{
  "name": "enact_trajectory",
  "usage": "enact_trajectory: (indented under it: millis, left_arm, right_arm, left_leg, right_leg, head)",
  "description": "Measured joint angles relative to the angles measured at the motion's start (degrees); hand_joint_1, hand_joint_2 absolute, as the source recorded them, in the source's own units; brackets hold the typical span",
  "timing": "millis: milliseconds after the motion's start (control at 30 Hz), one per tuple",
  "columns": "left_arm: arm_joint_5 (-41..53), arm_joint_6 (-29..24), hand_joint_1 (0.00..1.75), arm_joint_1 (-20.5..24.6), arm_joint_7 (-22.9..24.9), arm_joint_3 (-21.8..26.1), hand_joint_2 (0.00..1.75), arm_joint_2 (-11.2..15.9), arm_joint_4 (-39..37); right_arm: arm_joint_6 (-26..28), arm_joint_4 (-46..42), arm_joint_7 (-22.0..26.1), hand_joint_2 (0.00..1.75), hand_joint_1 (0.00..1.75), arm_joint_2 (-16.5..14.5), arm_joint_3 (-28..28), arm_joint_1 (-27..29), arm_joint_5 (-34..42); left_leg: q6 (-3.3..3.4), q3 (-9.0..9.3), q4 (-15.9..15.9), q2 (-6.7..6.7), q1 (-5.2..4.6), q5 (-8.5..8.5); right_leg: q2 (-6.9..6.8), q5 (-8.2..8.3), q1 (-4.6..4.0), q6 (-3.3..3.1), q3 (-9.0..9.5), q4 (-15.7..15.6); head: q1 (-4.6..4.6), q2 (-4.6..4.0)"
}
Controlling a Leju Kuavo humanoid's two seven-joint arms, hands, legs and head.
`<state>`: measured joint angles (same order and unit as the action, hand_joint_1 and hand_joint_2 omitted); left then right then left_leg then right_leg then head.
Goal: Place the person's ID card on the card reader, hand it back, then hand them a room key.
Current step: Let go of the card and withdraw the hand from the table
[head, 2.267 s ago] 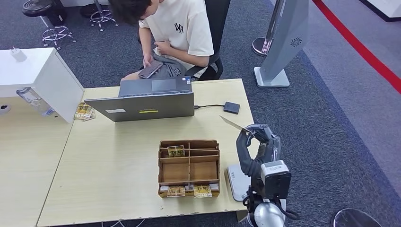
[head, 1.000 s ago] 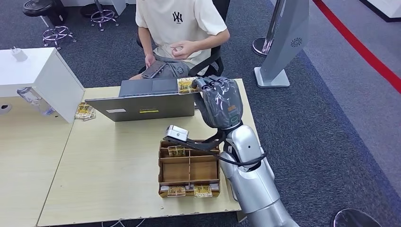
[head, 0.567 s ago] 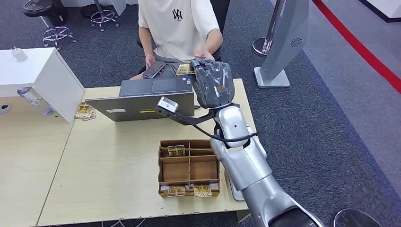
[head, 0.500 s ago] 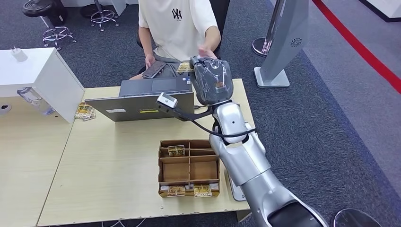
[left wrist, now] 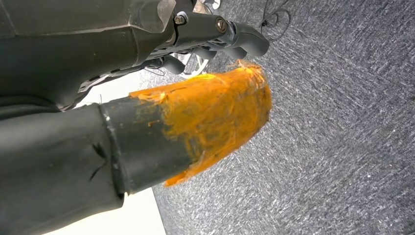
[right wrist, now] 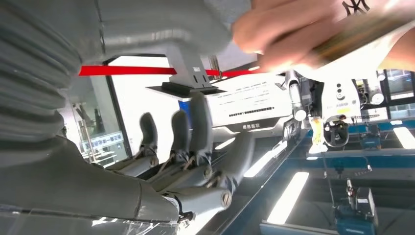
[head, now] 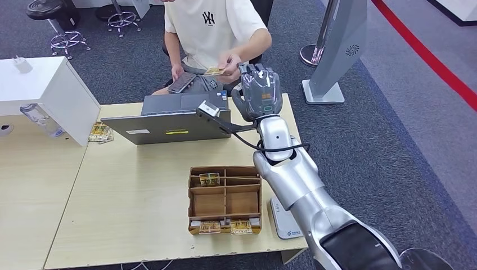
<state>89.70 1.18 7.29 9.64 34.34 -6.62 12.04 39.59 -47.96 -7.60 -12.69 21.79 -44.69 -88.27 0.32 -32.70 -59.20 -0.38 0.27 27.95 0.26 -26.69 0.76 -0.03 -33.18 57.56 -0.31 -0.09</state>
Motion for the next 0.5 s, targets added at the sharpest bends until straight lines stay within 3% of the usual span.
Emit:
enact_trajectory:
  millis: [133, 267, 367, 500]
  left_arm:
    - [-0.16, -0.15, 0.0, -0.1, 0.02, 0.0, 0.0, -0.02, 0.0]
    - [-0.94, -0.78, 0.0, -0.37, 0.02, 0.0, 0.0, -0.02, 0.0]
    - [-2.17, -2.0, 0.0, -0.91, -0.19, 0.09, 0.0, -0.02, 0.0]
    - [-3.5, -3.49, 0.0, -2.09, -1.07, 0.55, 0.0, 0.0, 0.0]
  right_arm:
    - [0.02, -2.9, 5.11, 0.0, 0.0, 0.06, -0.6, 2.43, 3.05]
    - [0.0, -8.22, 17.58, 0.0, 0.0, -1.71, -4.1, 7.13, 11.28]
    - [-3.49, -12.01, 28.43, 0.0, 0.0, -3.67, -5.74, 11.54, 31.42]
    - [-17.64, -19.85, 31.82, 0.0, 0.0, -3.74, -1.2, 18.47, 66.97]
  left_leg:
    - [-0.01, 0.0, 0.0, -0.01, 0.01, 0.0]
    - [-0.02, -0.02, 0.01, -0.02, 0.02, 0.03]
    - [-0.03, -0.02, 0.03, -0.02, 0.04, 0.05]
    - [-0.02, -0.07, 0.03, -0.01, 0.03, 0.07]
  right_leg:
    - [0.0, 0.0, 0.0, 0.0, 0.0, 0.0]
    - [-0.01, -0.03, -0.01, 0.0, 0.0, 0.0]
    - [-0.01, -0.07, -0.02, 0.01, 0.0, 0.0]
    - [0.02, -0.09, -0.02, 0.01, -0.09, 0.0]
  head:
    - [0.01, 0.0]
    - [0.0, 0.0]
    - [-0.01, 0.0]
    - [0.01, 0.0]
